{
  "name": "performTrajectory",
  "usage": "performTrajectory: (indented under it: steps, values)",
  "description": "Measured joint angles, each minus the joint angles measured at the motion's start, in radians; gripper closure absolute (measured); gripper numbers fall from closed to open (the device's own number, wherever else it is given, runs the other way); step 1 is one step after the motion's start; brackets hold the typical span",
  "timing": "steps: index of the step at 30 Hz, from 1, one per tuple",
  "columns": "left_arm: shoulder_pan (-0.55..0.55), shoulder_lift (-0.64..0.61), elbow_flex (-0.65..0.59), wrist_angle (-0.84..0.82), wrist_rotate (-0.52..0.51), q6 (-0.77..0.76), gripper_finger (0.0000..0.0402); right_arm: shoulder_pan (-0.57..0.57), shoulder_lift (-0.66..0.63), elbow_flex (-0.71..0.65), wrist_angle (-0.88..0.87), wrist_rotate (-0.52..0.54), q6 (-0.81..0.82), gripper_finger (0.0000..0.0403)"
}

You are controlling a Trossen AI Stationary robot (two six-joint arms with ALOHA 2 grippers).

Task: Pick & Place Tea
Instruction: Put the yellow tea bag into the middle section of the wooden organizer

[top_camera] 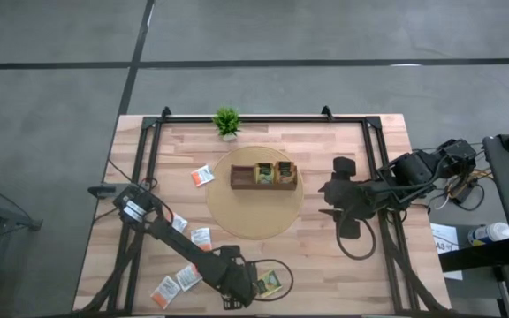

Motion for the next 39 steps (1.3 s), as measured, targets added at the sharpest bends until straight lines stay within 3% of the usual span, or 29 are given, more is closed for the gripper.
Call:
performTrajectory:
  steps: [10,18,28,39]
  values:
    - [0.014,-0.037,0.062,-0.169,-0.026,0.023,0.0400,0.000,0.000,0.000,0.000,0.000,-0.003,0.0165]
    - [0.055,-0.104,0.136,-0.317,-0.175,0.053,0.0401,0.000,0.000,0.000,0.005,0.003,0.048,0.0165]
    - [0.114,-0.168,0.273,-0.351,-0.458,0.163,0.0401,0.000,-0.010,0.000,0.007,0.126,0.330,0.0165]
    - [0.196,-0.183,0.457,-0.357,-0.662,0.521,0.0401,0.002,-0.023,0.000,0.011,0.220,0.650,0.0165]
